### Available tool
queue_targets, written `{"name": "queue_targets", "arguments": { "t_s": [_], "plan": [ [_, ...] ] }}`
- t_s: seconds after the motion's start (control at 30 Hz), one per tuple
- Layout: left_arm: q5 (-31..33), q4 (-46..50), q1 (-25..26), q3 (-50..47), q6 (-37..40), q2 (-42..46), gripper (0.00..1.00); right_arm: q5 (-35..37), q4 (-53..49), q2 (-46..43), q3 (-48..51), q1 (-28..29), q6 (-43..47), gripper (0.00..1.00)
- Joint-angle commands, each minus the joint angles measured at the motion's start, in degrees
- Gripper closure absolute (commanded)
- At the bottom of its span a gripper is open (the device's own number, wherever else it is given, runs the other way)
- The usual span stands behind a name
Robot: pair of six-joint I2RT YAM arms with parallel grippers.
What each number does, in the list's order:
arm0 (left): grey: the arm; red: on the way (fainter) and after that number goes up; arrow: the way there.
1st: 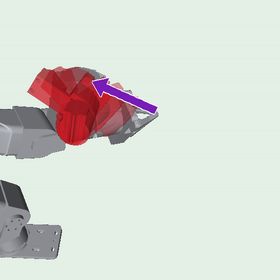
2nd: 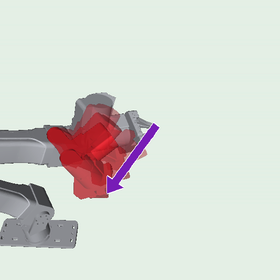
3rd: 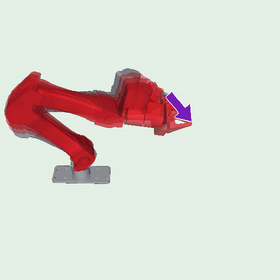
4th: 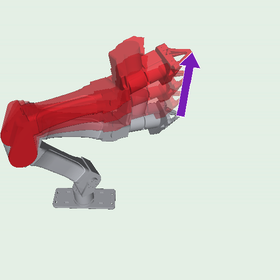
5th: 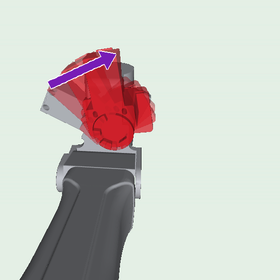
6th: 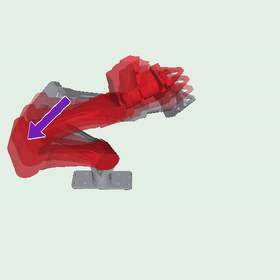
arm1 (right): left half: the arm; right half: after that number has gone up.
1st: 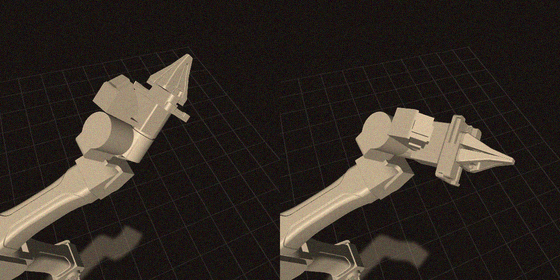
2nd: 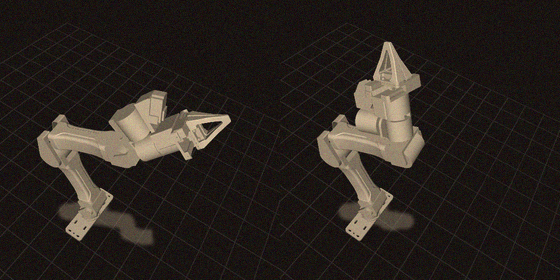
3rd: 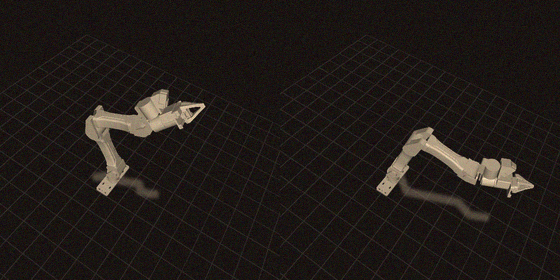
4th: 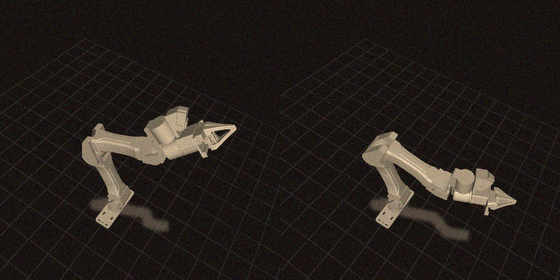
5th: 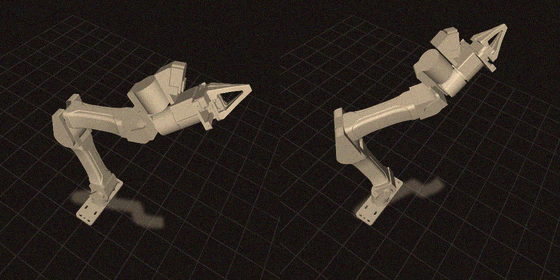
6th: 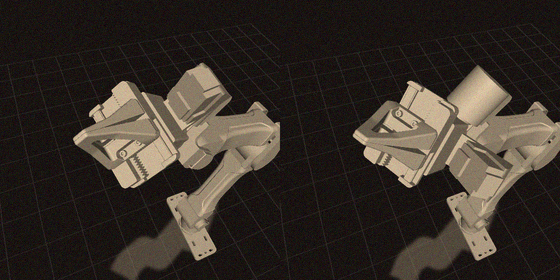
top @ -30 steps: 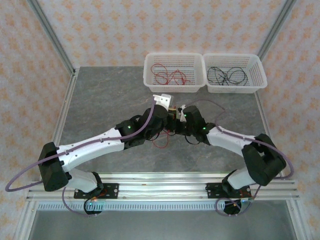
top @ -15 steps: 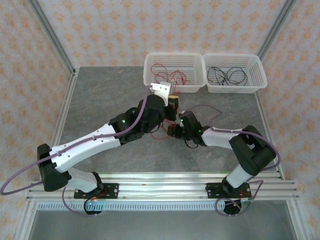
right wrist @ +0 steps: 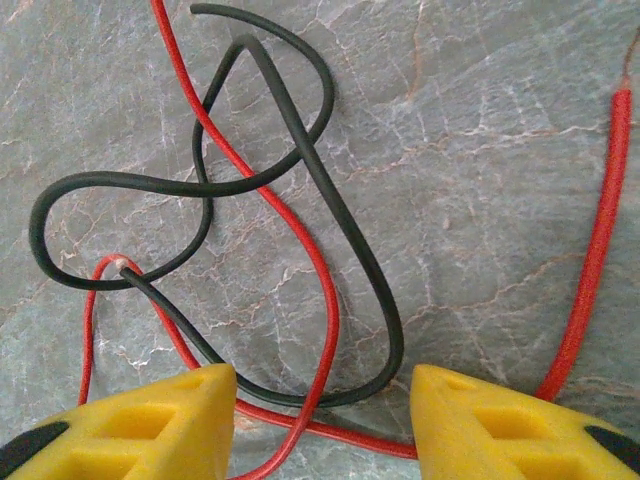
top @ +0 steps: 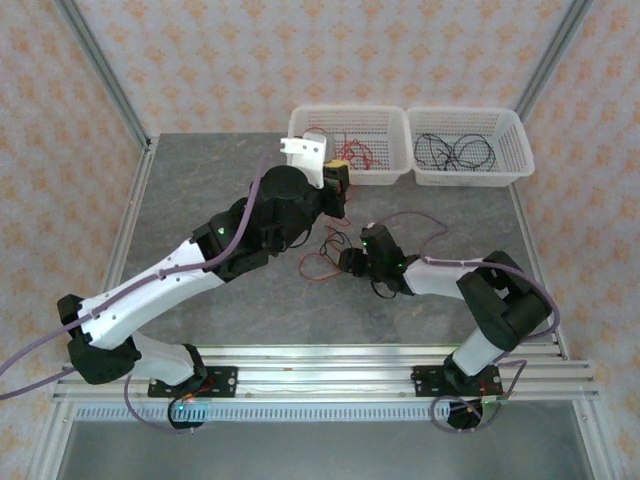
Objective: Untangle the cables
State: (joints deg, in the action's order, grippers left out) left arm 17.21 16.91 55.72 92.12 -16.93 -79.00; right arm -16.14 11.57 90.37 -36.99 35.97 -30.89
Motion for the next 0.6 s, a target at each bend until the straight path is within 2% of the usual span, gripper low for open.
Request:
{"name": "queue_targets", "arguments": {
  "t_s": [0.0, 0.2, 0.4, 0.57],
  "plan": [
    [3.82, 3.59, -1.52, 3.97, 1.92, -2.41, 1.00, 2.68, -1.20, -4.72, 1.11, 0.25, 0.29, 0.50],
    [2.83, 4.85, -4.78, 7.02, -0.08, -6.12, 1.00, -0.57, -3.55, -17.42, 1.76, 0.50, 5.68, 0.48],
    [1.43, 4.99, -5.80, 8.80, -1.59, -8.67, 1.00, -3.95, -6.39, -33.98, -0.49, 3.61, 23.13, 0.40],
    [0.53, 5.50, -5.89, 10.46, -2.36, -10.20, 1.00, -3.14, -8.64, -35.96, -5.59, 3.85, 29.69, 0.33]
  ]
}}
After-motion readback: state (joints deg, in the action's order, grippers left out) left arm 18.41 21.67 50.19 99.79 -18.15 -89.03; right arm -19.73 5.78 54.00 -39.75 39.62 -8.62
